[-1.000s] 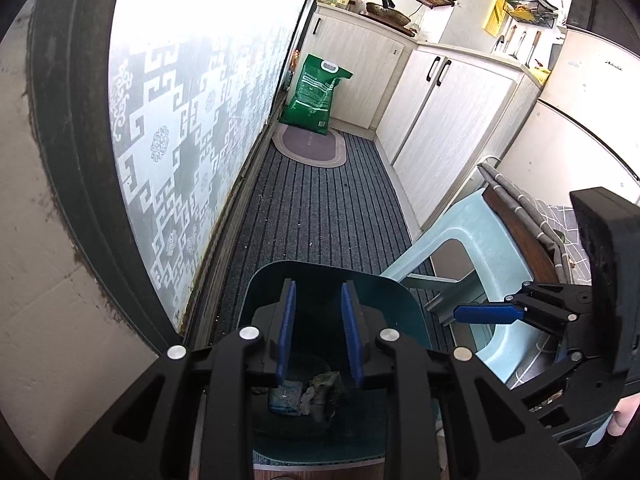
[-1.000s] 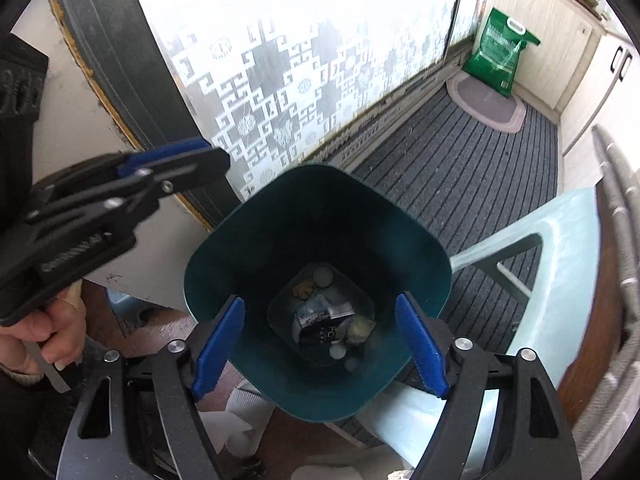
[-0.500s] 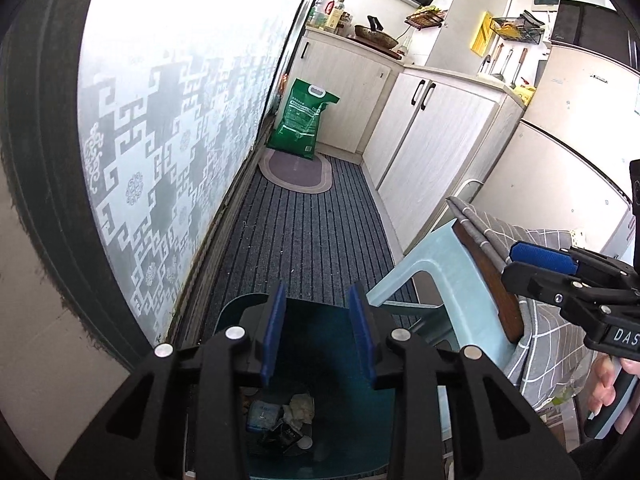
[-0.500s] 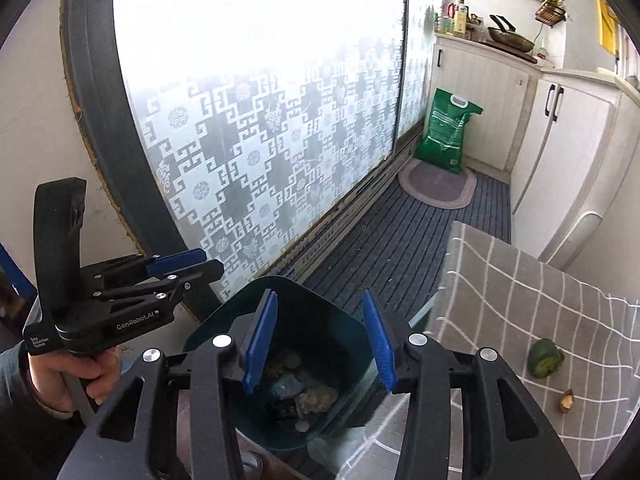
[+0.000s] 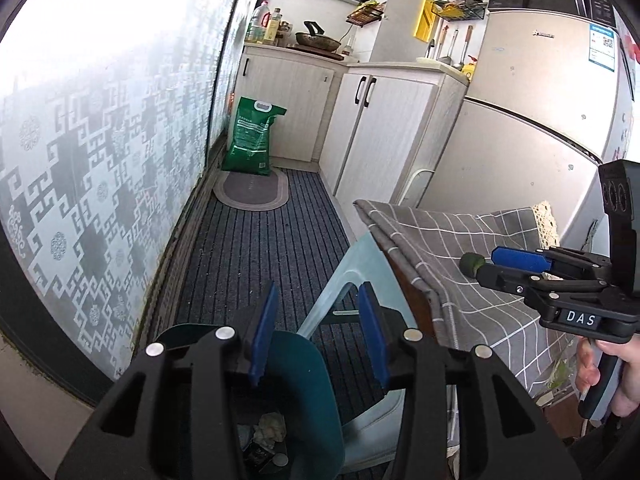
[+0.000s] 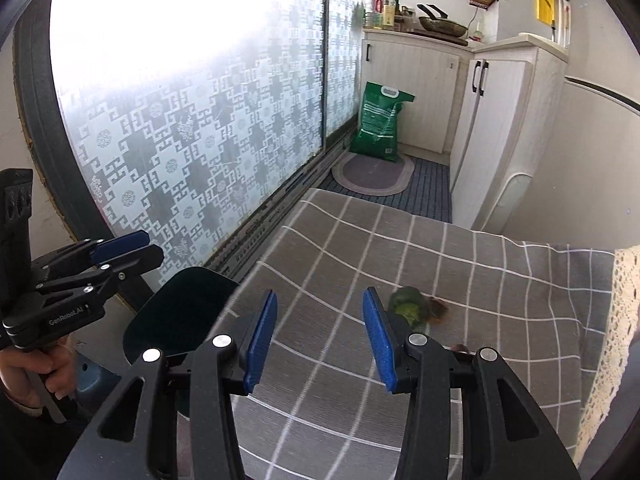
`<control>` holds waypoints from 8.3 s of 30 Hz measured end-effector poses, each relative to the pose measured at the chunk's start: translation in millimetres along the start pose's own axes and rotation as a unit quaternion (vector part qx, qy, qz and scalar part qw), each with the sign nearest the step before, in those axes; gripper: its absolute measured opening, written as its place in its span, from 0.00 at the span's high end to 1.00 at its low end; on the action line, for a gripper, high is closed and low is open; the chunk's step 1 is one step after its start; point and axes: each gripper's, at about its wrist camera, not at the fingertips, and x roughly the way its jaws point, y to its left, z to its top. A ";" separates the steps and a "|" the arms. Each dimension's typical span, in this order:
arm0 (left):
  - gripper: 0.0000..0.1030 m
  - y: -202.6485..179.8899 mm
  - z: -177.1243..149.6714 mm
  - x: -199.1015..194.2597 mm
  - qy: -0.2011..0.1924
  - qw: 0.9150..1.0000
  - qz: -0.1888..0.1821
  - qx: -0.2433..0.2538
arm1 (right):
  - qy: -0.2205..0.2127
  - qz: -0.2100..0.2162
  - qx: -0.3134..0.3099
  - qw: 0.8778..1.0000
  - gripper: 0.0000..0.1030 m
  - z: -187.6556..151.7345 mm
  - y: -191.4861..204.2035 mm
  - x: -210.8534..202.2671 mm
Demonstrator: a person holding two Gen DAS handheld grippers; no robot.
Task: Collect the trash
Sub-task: 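Move the right tool to a walnut shell while the left tool moves to the green avocado, then grasp the walnut shell with the right tool while the left tool grasps the avocado, then carry the avocado and walnut shell over the teal bin with both tools, then open the left tool to drop the avocado while the right tool drops the shell, then move the right tool back to the remaining walnut shell on the cloth, then close the right tool on the walnut shell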
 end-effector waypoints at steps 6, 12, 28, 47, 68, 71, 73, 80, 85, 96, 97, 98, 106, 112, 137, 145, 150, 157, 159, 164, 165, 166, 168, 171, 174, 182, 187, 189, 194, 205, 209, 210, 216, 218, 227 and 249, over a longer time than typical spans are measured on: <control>0.54 -27.9 1.5 11.9 0.004 1.000 -0.014 0.021 | 0.003 -0.033 0.019 0.999 0.54 -13.4 -32.8 -7.3; 0.53 -50.5 1.0 23.0 0.013 0.999 -0.025 0.035 | 0.014 -0.049 0.039 0.998 0.53 -27.7 -63.9 -8.3; 0.49 -114.1 14.5 60.9 0.035 0.994 -0.041 0.092 | 0.047 -0.007 0.033 0.998 0.75 -36.9 -82.4 18.2; 0.51 -149.9 17.2 110.5 0.105 0.981 -0.057 0.150 | 0.021 0.037 0.047 0.998 0.82 -32.2 -122.2 -4.1; 0.69 -121.4 22.8 92.3 0.102 0.985 -0.096 0.103 | 0.018 0.047 0.027 0.998 0.82 -15.8 -100.1 -1.8; 0.69 -107.3 24.7 84.6 0.097 0.987 -0.096 0.089 | 0.022 0.049 0.015 0.998 0.82 -10.4 -84.3 1.0; 0.69 -98.5 24.6 79.4 0.095 0.988 -0.097 0.079 | 0.024 0.054 0.013 0.998 0.82 -6.7 -76.2 3.6; 0.69 -69.4 29.9 60.2 0.078 0.991 -0.093 0.062 | 0.028 0.059 -0.008 0.998 0.82 6.4 -43.6 10.3; 0.69 -47.7 27.8 49.9 0.074 0.993 -0.081 0.051 | 0.030 0.065 -0.019 0.997 0.82 14.1 -22.2 15.6; 0.69 -8.7 12.3 35.8 0.092 0.994 -0.048 0.044 | 0.027 0.089 -0.040 0.995 0.82 29.7 23.1 18.4; 0.69 -4.9 10.4 34.9 0.094 0.994 -0.045 0.045 | 0.028 0.090 -0.042 0.995 0.82 30.6 27.8 19.3; 0.69 -2.4 8.1 34.7 0.097 0.993 -0.041 0.045 | 0.029 0.092 -0.045 0.994 0.82 31.3 31.9 20.5; 0.69 26.9 -11.5 31.2 0.127 0.991 -0.008 0.034 | 0.045 0.104 -0.058 0.992 0.82 32.4 63.0 29.2; 0.69 47.7 -25.6 33.6 0.152 0.988 0.011 0.017 | 0.063 0.110 -0.065 0.990 0.82 30.5 80.8 39.4; 0.68 96.3 -84.2 63.8 0.262 0.963 0.055 0.008 | 0.171 0.126 -0.105 0.971 0.82 9.2 138.0 102.3; 0.70 100.4 -87.1 60.4 0.258 0.964 0.056 0.012 | 0.203 0.123 -0.123 0.964 0.82 -4.1 150.9 119.7; 0.74 102.6 -80.9 51.9 0.236 0.970 0.054 0.004 | 0.218 0.123 -0.135 0.959 0.82 -13.2 155.8 126.2; 0.77 102.0 -66.6 37.8 0.190 0.981 0.046 -0.002 | 0.243 0.123 -0.151 0.950 0.82 -27.3 165.0 136.8; 0.77 101.3 -62.6 35.3 0.178 0.983 0.045 -0.004 | 0.248 0.122 -0.153 0.949 0.82 -30.5 165.4 139.4; 0.77 97.9 -53.6 27.3 0.148 0.988 0.033 -0.006 | 0.254 0.123 -0.149 0.948 0.75 -34.9 163.7 142.6; 0.77 97.3 -51.2 25.4 0.141 0.990 0.030 -0.007 | 0.254 0.126 -0.148 0.947 0.71 -35.5 163.2 141.9; 0.77 96.2 -48.9 22.8 0.134 0.991 0.027 -0.008 | 0.253 0.129 -0.146 0.948 0.68 -35.6 162.7 141.0; 0.78 94.1 -43.6 18.1 0.120 0.993 0.015 -0.013 | 0.246 0.135 -0.144 0.949 0.67 -33.5 160.4 137.6; 0.78 88.8 -36.2 10.0 0.092 0.996 0.001 -0.013 | 0.214 0.140 -0.144 0.956 0.67 -26.6 160.8 124.4; 0.79 83.2 -28.5 1.9 0.069 0.998 -0.007 -0.013 | 0.174 0.143 -0.146 0.963 0.67 -16.6 162.1 105.1; 0.79 65.0 -7.0 -23.0 -0.009 0.999 -0.032 -0.016 | 0.104 0.106 -0.157 0.976 0.67 1.0 154.6 64.2; 0.79 53.0 5.9 -35.1 -0.049 0.998 -0.043 -0.019 | 0.056 0.094 -0.135 0.985 0.70 12.3 133.4 39.1; 0.79 46.9 11.9 -36.4 -0.060 0.997 -0.049 -0.018 | 0.039 0.088 -0.123 0.988 0.70 16.5 122.3 29.0; 0.78 26.7 22.9 -28.1 -0.063 0.996 -0.064 -0.015 | 0.020 0.074 -0.092 0.993 0.70 23.6 89.5 18.4; 0.73 -17.7 28.9 15.5 -0.031 0.997 -0.070 0.010 | 0.015 0.017 -0.024 0.999 0.70 16.8 -4.0 18.9; 0.72 -34.5 27.4 29.7 -0.011 0.997 -0.078 0.023 | 0.009 0.010 0.007 1.000 0.70 13.5 -41.7 12.6; 0.70 -40.6 26.1 33.0 -0.005 0.996 -0.083 0.030 | 0.007 0.013 0.020 1.000 0.70 13.3 -51.9 11.0; 0.68 -75.0 17.7 49.9 0.026 0.992 -0.098 0.080 | 0.026 0.082 0.122 0.989 0.70 2.2 -106.1 19.0; 0.68 -80.1 15.7 54.8 0.033 0.991 -0.106 0.081 | 0.035 0.099 0.151 0.983 0.71 -3.0 -118.1 28.6; 0.68 -96.2 6.7 67.9 0.059 0.986 -0.117 0.098 | 0.051 0.128 0.192 0.972 0.80 -12.6 -135.0 43.5; 0.75 -101.9 -1.6 69.0 0.074 0.981 -0.131 0.120 | 0.051 0.232 0.196 0.951 0.95 -4.1 -114.4 32.5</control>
